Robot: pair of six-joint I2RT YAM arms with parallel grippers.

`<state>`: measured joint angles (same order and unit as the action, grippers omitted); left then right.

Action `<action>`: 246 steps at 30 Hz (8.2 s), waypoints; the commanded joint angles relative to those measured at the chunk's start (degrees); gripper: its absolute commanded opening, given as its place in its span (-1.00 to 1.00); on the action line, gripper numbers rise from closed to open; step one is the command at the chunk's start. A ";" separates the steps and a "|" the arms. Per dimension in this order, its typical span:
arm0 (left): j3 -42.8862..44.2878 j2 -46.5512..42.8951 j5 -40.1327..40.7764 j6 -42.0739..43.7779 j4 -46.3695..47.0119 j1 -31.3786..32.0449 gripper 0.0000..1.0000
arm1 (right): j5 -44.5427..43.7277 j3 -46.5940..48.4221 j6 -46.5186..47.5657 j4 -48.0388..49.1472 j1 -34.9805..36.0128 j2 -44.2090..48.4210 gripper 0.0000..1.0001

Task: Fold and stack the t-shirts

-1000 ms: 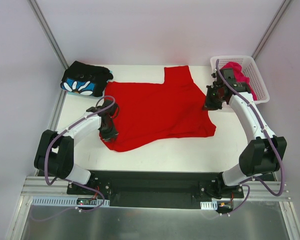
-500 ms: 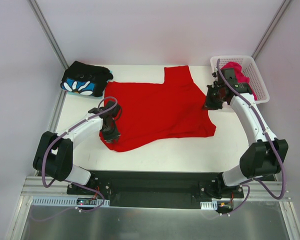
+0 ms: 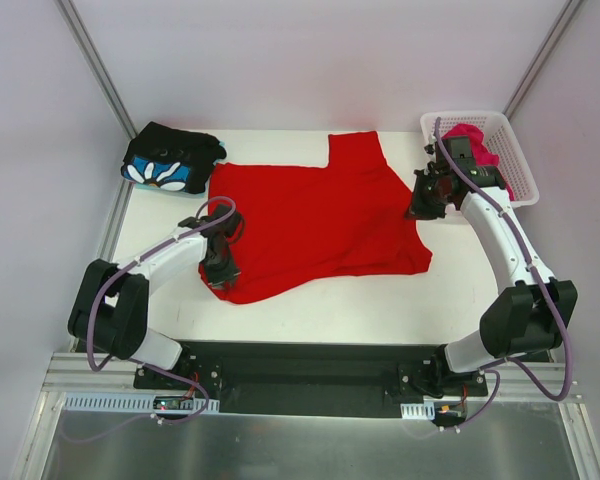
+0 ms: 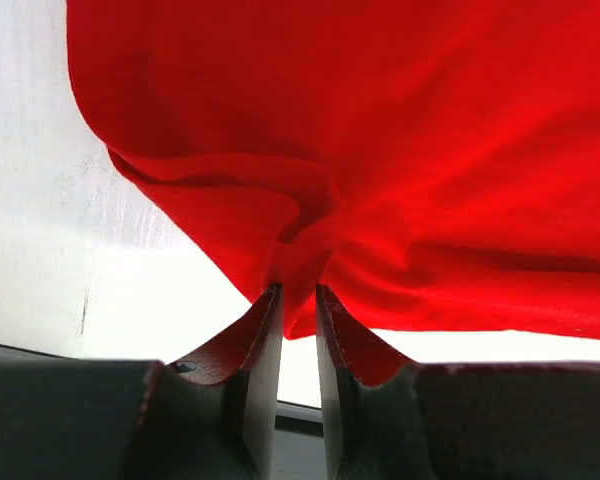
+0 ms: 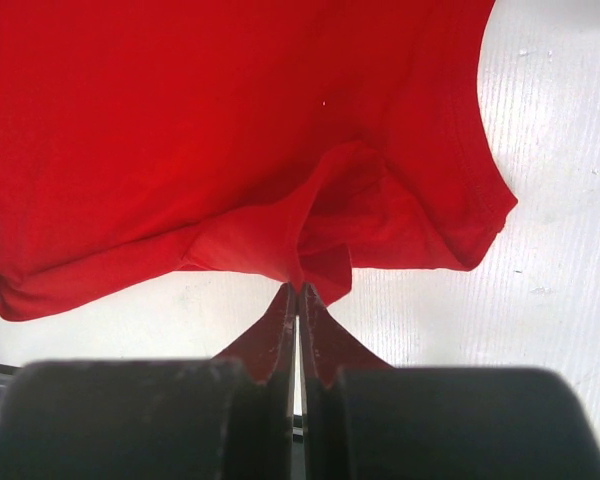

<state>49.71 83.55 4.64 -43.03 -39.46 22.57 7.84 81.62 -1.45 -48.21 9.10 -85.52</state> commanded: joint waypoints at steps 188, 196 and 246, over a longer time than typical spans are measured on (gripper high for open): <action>27.45 14.10 -3.33 19.03 -4.22 -8.15 -1.00 | -2.04 6.70 4.53 -12.88 8.56 9.40 -0.99; 24.21 6.38 -1.05 18.94 -5.54 -9.47 -1.00 | -5.20 8.29 4.70 -12.09 7.96 5.63 -0.99; 11.29 -28.52 -2.97 11.65 -19.33 -11.84 -1.00 | -1.94 1.88 -2.06 -17.18 4.69 25.92 -0.99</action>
<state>63.02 57.41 3.25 -29.36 -56.58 10.81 7.40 86.30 -1.34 -63.99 13.04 -62.26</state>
